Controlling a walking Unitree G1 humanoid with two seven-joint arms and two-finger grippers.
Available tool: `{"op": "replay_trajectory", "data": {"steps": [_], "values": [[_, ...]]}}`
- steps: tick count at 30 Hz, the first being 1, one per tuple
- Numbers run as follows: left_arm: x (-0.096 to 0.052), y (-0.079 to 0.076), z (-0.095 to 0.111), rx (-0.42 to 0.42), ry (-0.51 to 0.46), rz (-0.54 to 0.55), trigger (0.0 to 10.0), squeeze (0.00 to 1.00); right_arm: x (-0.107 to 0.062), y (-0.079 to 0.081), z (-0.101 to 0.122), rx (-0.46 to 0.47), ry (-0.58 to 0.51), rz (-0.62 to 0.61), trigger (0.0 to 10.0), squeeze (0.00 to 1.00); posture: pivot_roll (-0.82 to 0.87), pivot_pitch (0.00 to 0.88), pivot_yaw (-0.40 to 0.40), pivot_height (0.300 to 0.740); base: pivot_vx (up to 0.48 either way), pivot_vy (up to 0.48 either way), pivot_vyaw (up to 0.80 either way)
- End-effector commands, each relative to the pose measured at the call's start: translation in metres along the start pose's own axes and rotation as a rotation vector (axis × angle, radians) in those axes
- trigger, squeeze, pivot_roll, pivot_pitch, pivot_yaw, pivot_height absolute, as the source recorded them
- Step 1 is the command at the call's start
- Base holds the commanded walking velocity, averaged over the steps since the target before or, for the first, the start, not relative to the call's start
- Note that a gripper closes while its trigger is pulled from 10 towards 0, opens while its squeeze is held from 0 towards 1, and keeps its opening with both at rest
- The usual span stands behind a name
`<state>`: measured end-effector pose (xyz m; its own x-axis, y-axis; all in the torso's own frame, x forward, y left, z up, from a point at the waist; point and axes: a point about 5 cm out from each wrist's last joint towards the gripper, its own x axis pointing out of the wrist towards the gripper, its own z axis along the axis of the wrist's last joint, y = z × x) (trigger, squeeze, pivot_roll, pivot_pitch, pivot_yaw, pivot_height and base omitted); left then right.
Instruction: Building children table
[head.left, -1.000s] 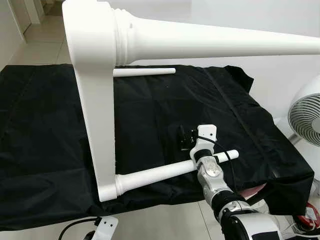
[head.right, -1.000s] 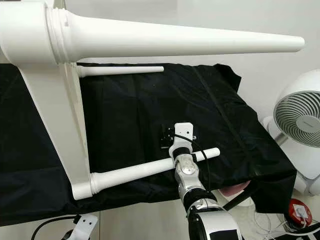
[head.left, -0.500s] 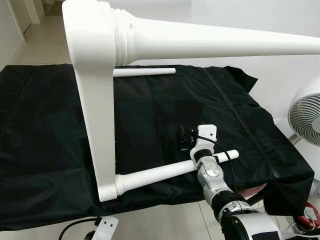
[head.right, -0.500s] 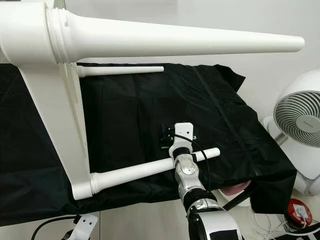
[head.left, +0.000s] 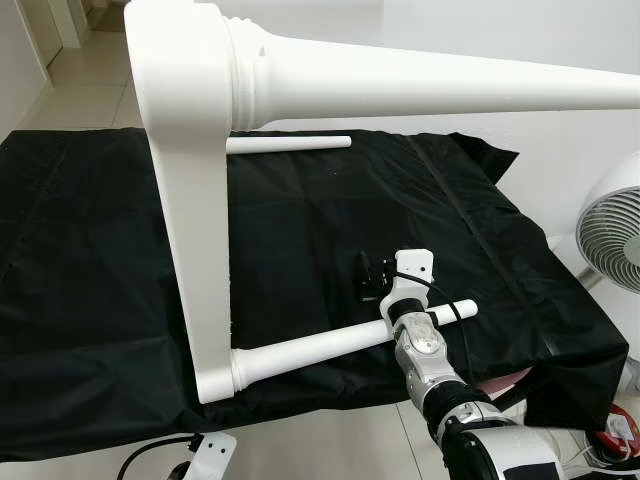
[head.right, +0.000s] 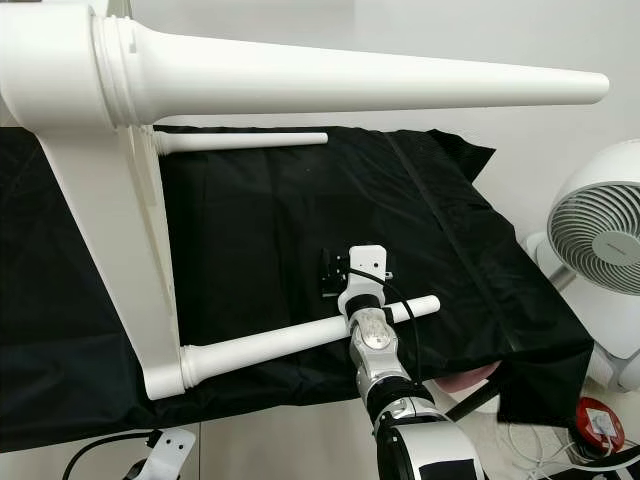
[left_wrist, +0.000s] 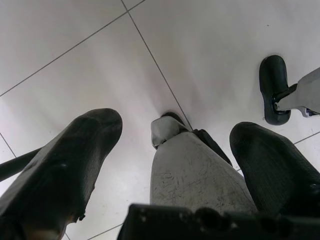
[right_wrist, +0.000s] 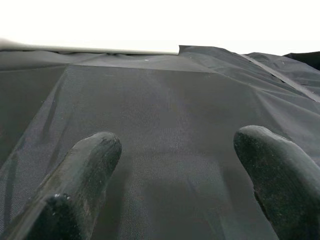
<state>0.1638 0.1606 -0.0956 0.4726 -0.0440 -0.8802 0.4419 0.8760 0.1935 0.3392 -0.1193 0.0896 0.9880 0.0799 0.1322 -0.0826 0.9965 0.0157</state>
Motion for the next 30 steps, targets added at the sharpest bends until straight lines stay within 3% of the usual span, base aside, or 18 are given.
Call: {"op": "replay_trajectory", "data": {"steps": [1,30], "values": [[-0.0018,-0.0064,-0.0158,-0.006,0.06,0.01,10.0,0.0,-0.0044,-0.0028,-0.007,0.012,0.03,-0.021,10.0,0.0,0.06,0.0,-0.115,0.74,0.0,0.0,0.0],[-0.0015,-0.0071,-0.0145,0.004,0.058,0.004,10.0,0.0,-0.0044,-0.0027,-0.0069,0.011,0.03,-0.018,10.0,0.0,0.04,0.0,-0.115,0.74,0.0,0.0,0.0]]}}
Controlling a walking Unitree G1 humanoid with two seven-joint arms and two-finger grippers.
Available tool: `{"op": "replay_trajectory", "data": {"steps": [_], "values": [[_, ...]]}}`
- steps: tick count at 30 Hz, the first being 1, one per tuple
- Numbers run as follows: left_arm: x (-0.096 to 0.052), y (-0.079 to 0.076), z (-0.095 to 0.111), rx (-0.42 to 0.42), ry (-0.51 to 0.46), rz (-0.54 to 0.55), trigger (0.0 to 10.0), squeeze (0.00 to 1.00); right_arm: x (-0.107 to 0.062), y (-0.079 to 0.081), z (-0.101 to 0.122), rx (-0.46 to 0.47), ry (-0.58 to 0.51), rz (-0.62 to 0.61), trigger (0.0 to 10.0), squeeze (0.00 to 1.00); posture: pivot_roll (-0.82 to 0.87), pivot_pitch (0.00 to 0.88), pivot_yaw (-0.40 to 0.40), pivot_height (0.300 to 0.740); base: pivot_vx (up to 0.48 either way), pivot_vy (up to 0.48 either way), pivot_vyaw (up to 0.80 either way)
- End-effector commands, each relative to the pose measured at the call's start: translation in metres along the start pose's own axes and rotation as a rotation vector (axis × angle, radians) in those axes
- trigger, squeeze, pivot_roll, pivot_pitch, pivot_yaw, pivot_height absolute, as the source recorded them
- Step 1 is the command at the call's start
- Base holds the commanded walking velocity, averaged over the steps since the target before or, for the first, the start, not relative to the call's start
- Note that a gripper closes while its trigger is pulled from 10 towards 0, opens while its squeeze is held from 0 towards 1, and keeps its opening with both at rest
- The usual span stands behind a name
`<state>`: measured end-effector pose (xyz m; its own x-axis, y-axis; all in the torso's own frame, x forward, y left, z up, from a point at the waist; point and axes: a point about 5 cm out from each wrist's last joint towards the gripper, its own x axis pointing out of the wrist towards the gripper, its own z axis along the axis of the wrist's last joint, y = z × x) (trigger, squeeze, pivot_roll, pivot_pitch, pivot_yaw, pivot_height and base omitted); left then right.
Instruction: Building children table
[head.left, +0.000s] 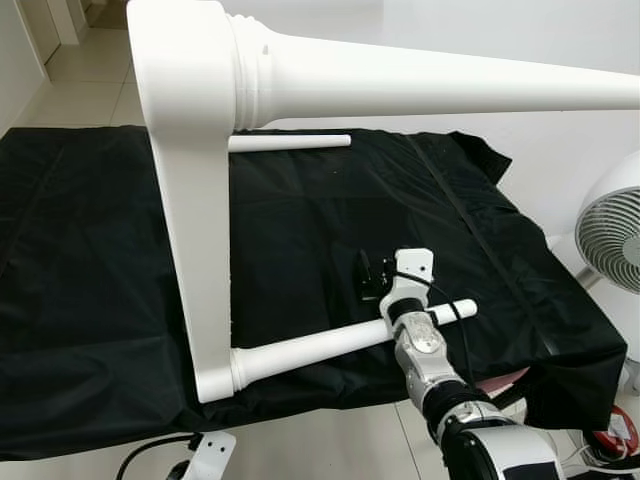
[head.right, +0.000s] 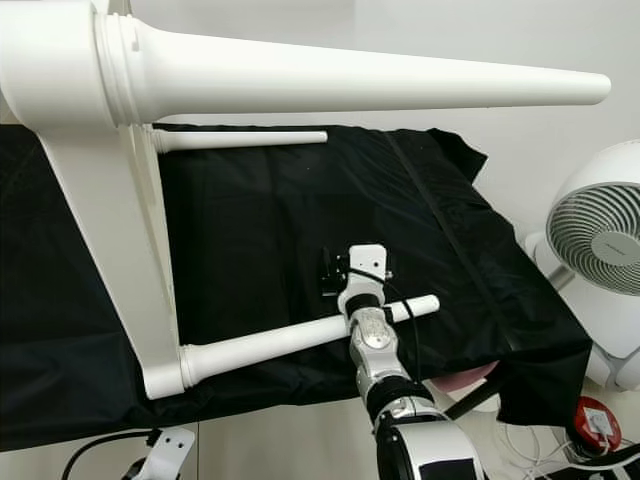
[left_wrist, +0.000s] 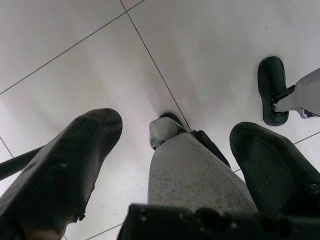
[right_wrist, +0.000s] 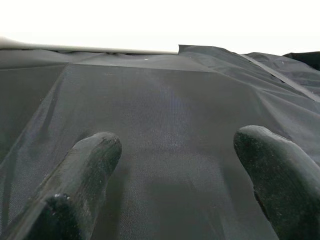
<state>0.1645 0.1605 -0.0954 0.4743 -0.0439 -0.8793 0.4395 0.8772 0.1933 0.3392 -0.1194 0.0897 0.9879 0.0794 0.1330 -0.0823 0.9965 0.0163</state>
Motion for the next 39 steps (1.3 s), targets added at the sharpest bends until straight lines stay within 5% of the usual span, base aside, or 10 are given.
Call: {"op": "replay_trajectory", "data": {"steps": [1,34,35,39], "values": [[-0.0016,-0.0073,-0.0152,0.007,0.059,0.003,10.0,0.0,-0.0044,-0.0026,-0.0071,0.01,0.031,-0.017,10.0,0.0,0.04,0.0,-0.115,0.74,0.0,0.0,0.0],[-0.0025,-0.0087,-0.0201,0.002,0.071,0.002,10.0,0.0,-0.0047,-0.0007,-0.0074,0.011,0.032,-0.011,10.0,0.0,0.06,0.0,-0.114,0.74,0.0,0.0,0.0],[-0.0025,-0.0087,-0.0201,-0.002,0.071,0.002,10.0,0.99,-0.0047,-0.0004,-0.0075,0.012,0.032,-0.01,10.0,0.0,0.06,0.0,-0.115,0.74,0.0,0.0,0.0],[-0.0024,-0.0087,-0.0197,-0.007,0.07,0.004,10.0,0.99,-0.0046,0.0,-0.0074,0.018,0.032,-0.008,10.0,0.0,0.06,0.0,-0.117,0.74,0.0,0.0,0.0]]}}
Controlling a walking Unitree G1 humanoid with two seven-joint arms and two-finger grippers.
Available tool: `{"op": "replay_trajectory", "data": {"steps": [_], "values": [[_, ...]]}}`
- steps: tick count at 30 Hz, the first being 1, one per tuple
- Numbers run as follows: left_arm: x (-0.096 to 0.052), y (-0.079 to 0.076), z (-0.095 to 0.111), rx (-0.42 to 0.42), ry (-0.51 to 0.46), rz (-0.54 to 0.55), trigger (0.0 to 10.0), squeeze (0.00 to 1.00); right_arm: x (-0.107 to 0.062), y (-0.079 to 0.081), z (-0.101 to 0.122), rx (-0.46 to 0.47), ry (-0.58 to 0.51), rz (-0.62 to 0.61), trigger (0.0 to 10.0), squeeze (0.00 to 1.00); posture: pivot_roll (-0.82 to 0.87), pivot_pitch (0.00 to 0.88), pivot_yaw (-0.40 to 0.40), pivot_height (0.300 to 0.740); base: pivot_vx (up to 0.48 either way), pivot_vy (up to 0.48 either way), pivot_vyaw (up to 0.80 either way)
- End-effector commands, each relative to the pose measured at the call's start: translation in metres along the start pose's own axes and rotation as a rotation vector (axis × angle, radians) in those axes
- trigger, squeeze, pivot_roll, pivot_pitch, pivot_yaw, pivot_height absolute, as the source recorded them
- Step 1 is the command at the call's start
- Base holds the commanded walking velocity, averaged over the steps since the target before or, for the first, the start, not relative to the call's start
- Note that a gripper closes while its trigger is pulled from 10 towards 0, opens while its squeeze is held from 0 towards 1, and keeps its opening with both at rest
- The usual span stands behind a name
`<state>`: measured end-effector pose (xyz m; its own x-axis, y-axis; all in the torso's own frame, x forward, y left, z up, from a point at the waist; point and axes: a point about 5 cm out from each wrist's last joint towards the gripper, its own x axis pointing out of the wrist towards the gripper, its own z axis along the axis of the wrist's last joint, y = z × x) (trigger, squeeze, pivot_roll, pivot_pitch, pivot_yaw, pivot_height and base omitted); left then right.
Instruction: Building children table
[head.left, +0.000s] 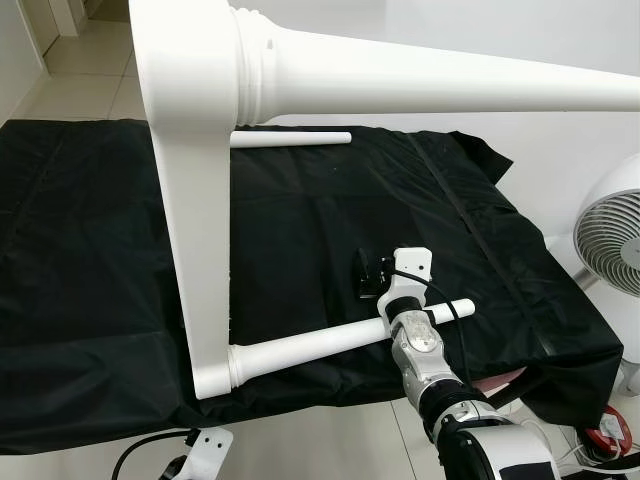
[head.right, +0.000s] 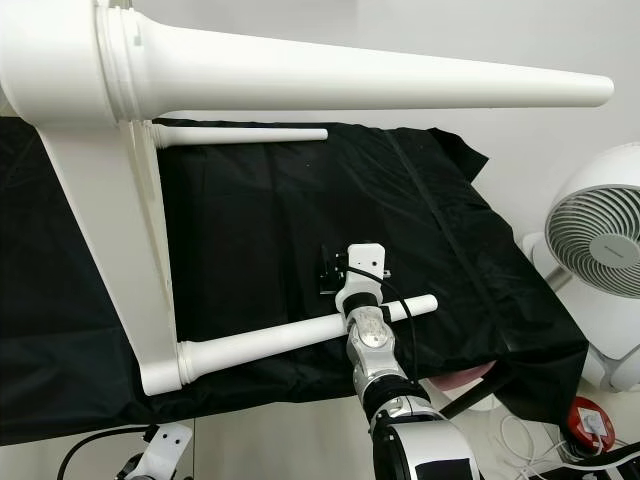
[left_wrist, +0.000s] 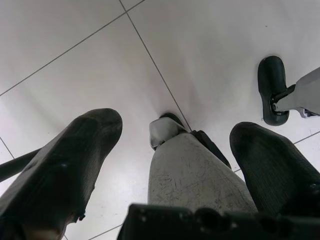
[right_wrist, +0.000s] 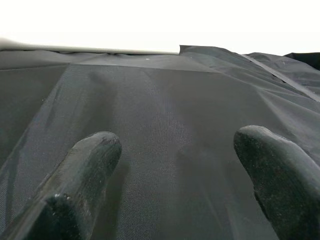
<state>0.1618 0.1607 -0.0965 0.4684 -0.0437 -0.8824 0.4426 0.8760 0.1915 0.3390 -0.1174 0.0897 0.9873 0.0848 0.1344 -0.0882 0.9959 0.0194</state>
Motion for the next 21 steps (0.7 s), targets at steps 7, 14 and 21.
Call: {"op": "replay_trajectory", "data": {"steps": [7,14,21], "values": [[-0.0018,-0.0078,-0.0164,-0.011,0.063,0.007,10.0,0.0,-0.0047,-0.0025,-0.0068,0.021,0.027,-0.013,10.0,1.0,0.06,0.0,-0.117,0.74,0.0,0.0,0.0],[-0.0016,-0.0075,-0.0151,-0.015,0.058,0.005,10.0,0.21,-0.0049,-0.003,-0.0067,0.03,0.025,-0.017,10.0,1.0,0.06,0.0,-0.116,0.74,0.0,0.0,0.0],[-0.0015,-0.0072,-0.0142,-0.012,0.057,0.006,10.0,0.0,-0.0047,-0.004,-0.0065,0.008,0.026,-0.018,10.0,0.0,0.05,0.0,-0.116,0.74,0.0,0.0,0.0]]}}
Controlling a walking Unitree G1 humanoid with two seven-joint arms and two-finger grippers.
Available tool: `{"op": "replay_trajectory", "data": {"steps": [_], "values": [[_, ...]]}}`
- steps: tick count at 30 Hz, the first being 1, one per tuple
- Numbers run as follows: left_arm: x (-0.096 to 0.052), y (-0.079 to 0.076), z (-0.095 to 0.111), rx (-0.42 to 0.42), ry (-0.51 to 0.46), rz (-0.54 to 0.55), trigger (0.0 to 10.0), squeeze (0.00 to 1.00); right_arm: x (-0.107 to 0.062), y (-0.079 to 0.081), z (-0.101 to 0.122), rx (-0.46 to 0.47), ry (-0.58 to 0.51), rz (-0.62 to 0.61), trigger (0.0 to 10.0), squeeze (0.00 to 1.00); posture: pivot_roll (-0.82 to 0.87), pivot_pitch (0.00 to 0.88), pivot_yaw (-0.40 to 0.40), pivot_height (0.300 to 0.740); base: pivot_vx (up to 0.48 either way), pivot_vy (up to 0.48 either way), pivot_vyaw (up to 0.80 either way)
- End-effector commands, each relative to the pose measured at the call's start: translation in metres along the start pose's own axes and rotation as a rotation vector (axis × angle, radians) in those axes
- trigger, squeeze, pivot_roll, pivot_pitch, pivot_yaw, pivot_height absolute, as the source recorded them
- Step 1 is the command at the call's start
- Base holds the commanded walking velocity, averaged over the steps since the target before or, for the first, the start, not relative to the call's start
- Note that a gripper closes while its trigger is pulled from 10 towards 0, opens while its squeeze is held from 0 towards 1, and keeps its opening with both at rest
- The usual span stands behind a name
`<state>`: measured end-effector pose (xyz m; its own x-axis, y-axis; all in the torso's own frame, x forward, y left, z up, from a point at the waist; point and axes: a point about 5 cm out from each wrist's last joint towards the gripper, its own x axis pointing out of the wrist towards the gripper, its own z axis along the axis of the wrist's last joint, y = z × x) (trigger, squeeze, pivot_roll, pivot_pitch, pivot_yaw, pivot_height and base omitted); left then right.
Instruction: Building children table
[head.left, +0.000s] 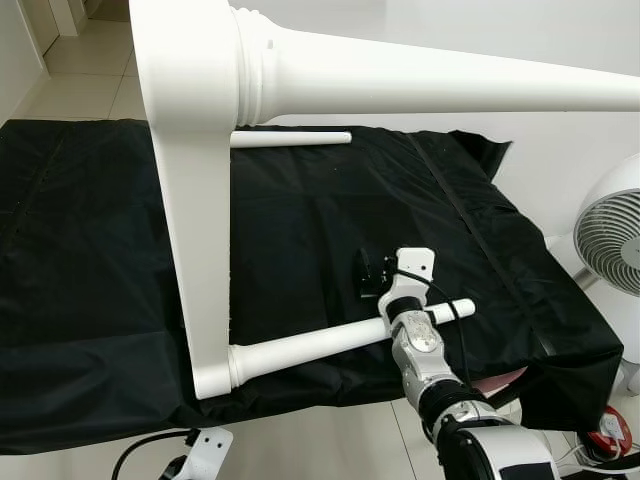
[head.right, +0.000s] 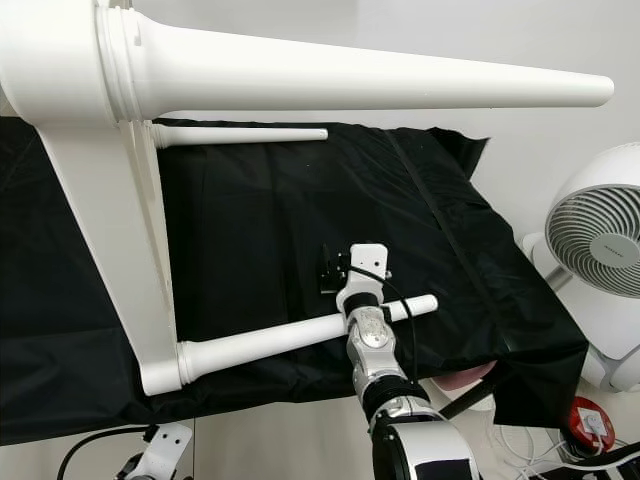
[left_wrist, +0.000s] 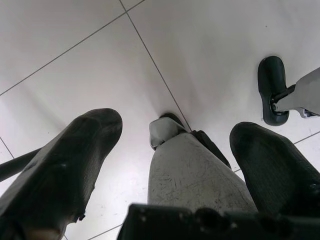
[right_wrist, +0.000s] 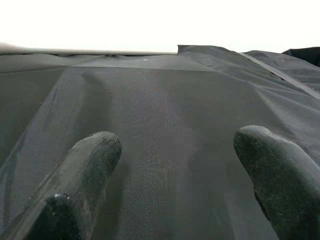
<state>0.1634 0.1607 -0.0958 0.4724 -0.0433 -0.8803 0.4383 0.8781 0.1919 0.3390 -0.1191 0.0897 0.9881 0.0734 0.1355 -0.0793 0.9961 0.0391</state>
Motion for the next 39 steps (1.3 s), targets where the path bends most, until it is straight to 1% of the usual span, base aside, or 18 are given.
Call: {"op": "replay_trajectory", "data": {"steps": [1,21,22,23,24,27,28,29,39], "values": [[-0.0017,-0.008,-0.0156,-0.008,0.06,0.003,10.0,0.0,-0.0045,-0.0027,-0.0065,-0.011,0.027,-0.007,10.0,0.0,0.05,0.0,-0.116,0.74,0.0,0.0,0.0],[-0.0015,-0.0076,-0.0142,-0.004,0.057,0.004,10.0,0.0,-0.0045,-0.002,-0.0063,-0.005,0.026,-0.004,10.0,0.0,0.06,0.0,-0.116,0.74,0.0,0.0,0.0],[-0.0015,-0.0077,-0.0142,-0.009,0.056,0.003,10.0,0.02,-0.0045,-0.0016,-0.0062,0.004,0.024,0.001,10.0,0.0,0.06,0.0,-0.116,0.74,0.0,0.0,0.0],[-0.0015,-0.0077,-0.0142,-0.009,0.056,0.003,10.0,0.02,-0.0045,-0.0016,-0.0062,0.004,0.024,0.001,10.0,0.0,0.06,0.0,-0.116,0.74,0.0,0.0,0.0],[-0.0015,-0.0076,-0.0142,-0.013,0.055,0.003,10.0,1.0,-0.0044,-0.0015,-0.0061,0.008,0.023,0.002,10.0,1.0,0.06,0.0,-0.116,0.74,0.0,0.0,0.0],[-0.0016,-0.0073,-0.0145,-0.016,0.056,0.004,10.0,1.0,-0.0044,-0.0016,-0.0061,0.001,0.024,-0.001,10.0,1.0,0.06,0.0,-0.117,0.74,0.0,0.0,0.0],[-0.0016,-0.0072,-0.0147,-0.016,0.056,0.005,10.0,0.75,-0.0045,-0.0017,-0.0062,-0.004,0.024,-0.003,10.0,0.15,0.06,0.0,-0.117,0.74,0.0,0.0,0.0],[-0.0016,-0.0069,-0.0149,-0.015,0.057,0.006,10.0,0.0,-0.0045,-0.0018,-0.0062,-0.007,0.025,-0.003,10.0,0.0,0.06,0.0,-0.117,0.74,0.0,0.0,0.0],[-0.0018,-0.006,-0.016,-0.019,0.06,0.008,10.0,0.0,-0.0045,-0.0025,-0.0064,-0.007,0.027,-0.006,10.0,0.0,0.06,0.0,-0.118,0.74,0.0,0.0,0.0]]}}
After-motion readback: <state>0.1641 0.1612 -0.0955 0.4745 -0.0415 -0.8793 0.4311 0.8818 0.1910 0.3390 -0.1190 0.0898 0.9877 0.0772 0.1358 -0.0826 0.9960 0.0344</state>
